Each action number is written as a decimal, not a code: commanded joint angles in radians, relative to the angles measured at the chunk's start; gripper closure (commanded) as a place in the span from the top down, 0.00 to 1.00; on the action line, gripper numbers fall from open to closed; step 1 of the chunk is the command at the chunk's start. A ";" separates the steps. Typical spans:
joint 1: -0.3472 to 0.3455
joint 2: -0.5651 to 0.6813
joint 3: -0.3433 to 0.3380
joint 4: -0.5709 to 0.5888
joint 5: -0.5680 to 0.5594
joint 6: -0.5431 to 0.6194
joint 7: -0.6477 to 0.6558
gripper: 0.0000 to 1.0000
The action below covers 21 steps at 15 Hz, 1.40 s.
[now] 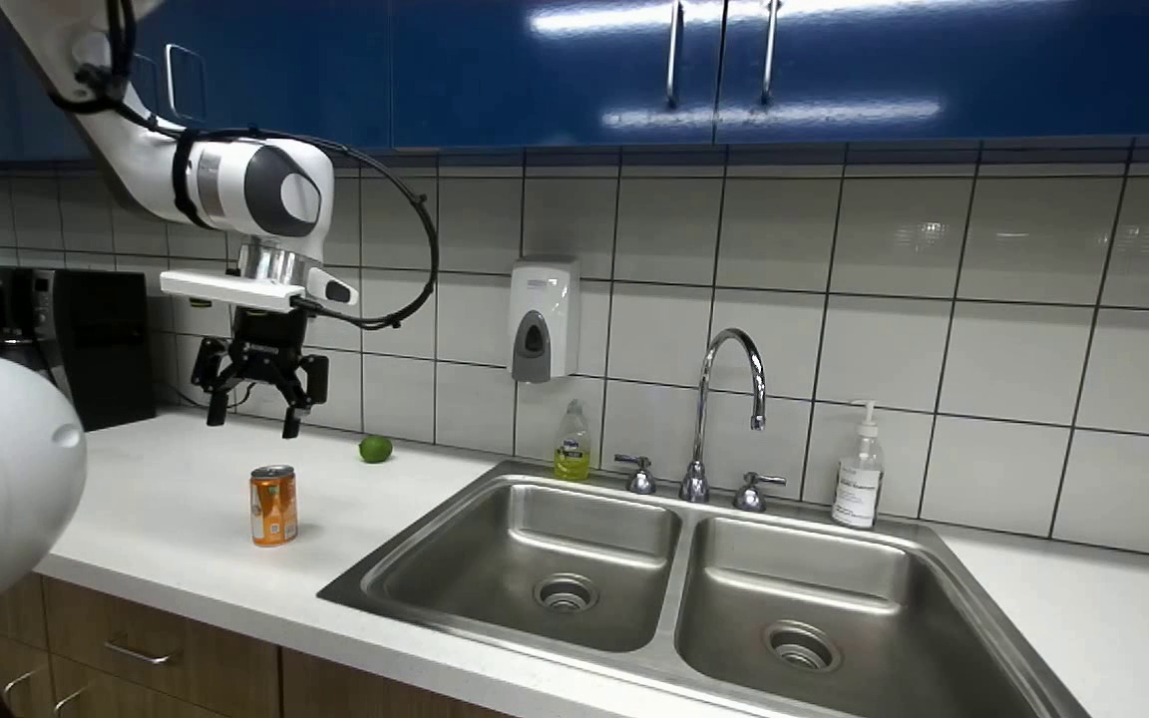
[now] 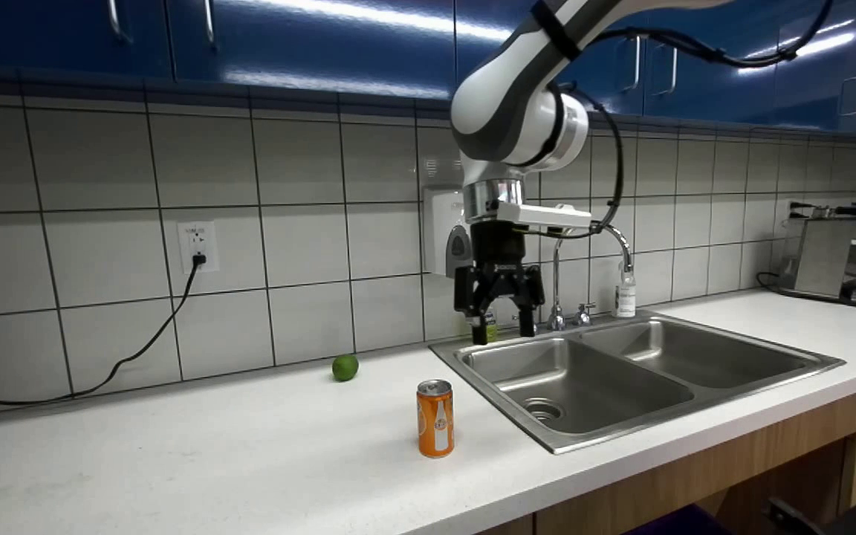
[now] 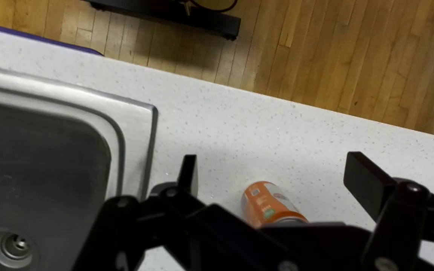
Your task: Take the soda can out of the sink
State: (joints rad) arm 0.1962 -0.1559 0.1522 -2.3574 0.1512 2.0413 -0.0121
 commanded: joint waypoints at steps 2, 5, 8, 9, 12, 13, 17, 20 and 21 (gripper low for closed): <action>-0.063 -0.266 -0.055 -0.235 0.007 0.019 0.044 1.00; -0.113 -0.385 -0.098 -0.328 -0.027 0.007 0.039 1.00; -0.113 -0.340 -0.112 -0.300 -0.014 -0.002 0.014 1.00; -0.119 -0.361 -0.119 -0.315 -0.016 -0.003 0.014 1.00; -0.120 -0.375 -0.121 -0.325 -0.016 -0.003 0.014 1.00; -0.120 -0.375 -0.121 -0.325 -0.016 -0.003 0.014 1.00; -0.120 -0.375 -0.121 -0.326 -0.016 -0.003 0.014 1.00; -0.120 -0.375 -0.121 -0.326 -0.016 -0.003 0.014 1.00; -0.120 -0.375 -0.121 -0.326 -0.016 -0.003 0.014 1.00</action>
State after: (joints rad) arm 0.0792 -0.5311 0.0286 -2.6849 0.1344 2.0406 0.0036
